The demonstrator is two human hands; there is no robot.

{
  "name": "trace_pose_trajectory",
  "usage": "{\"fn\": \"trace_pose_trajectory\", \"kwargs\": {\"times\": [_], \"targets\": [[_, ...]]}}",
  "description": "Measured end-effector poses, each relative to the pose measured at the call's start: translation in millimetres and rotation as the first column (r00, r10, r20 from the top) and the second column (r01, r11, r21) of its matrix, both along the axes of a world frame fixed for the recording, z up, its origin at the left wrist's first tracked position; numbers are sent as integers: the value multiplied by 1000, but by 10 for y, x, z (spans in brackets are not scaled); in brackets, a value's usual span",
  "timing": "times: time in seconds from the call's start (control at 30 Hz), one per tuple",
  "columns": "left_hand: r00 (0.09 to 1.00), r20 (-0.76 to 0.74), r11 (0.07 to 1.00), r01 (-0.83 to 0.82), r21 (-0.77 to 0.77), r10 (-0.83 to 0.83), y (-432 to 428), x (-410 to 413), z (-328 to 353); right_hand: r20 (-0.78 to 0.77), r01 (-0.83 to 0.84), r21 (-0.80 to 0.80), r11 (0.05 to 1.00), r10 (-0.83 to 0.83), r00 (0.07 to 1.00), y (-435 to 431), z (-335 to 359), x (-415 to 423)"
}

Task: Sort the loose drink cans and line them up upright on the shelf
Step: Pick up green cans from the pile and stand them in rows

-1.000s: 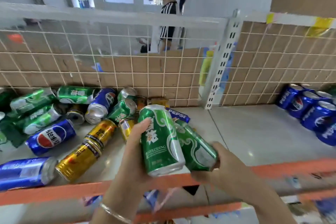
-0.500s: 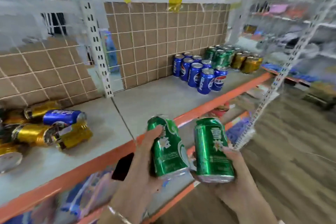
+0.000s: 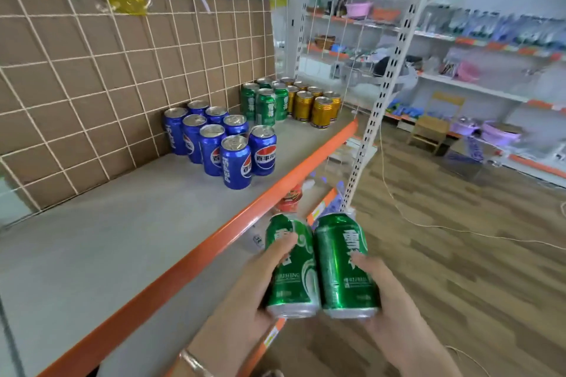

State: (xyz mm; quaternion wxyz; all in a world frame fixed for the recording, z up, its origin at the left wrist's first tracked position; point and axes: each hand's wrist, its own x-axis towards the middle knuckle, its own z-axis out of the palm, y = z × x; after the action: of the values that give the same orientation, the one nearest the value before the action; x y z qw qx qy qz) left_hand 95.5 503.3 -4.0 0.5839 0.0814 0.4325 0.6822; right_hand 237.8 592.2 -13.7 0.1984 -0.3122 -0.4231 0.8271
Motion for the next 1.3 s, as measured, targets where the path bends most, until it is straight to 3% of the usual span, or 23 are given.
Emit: {"fn": "trace_pose_trajectory", "kwargs": {"times": [0.2, 0.4, 0.67, 0.8, 0.93, 1.0, 1.1, 1.3], "targets": [[988, -152, 1000, 18, -5, -18, 1013, -616, -73, 74, 33, 78, 996, -39, 996, 976, 123, -566], [993, -99, 997, -72, -21, 69, 1612, -970, 139, 100, 41, -18, 999, -39, 994, 1637, 171, -1038], [955, -152, 953, -275, -125, 256, 2324, -1303, -64, 91, -49, -67, 997, 55, 994, 2525, -25, -1561], [909, -186, 910, -396, -118, 372, 2764, -1386, -96, 158, -124, 59, 991, 113, 981, 3132, -91, -1877], [798, -377, 849, -526, -52, 471, 3238, -1483, -135, 166, -212, 230, 950, 176, 970, 3739, -10, -2183], [755, -416, 827, -563, -13, 507, 3435, -1544, -157, 184, -300, 332, 894, 251, 950, 3997, 38, -2364], [679, -477, 776, -630, 10, 558, 3628, -1714, -250, 338, -427, 476, 769, 288, 896, 4323, 62, -2674], [585, -558, 718, -695, 28, 588, 3766, -2062, -388, 563, -655, 685, 318, 340, 754, 4618, 198, -3231]]}}
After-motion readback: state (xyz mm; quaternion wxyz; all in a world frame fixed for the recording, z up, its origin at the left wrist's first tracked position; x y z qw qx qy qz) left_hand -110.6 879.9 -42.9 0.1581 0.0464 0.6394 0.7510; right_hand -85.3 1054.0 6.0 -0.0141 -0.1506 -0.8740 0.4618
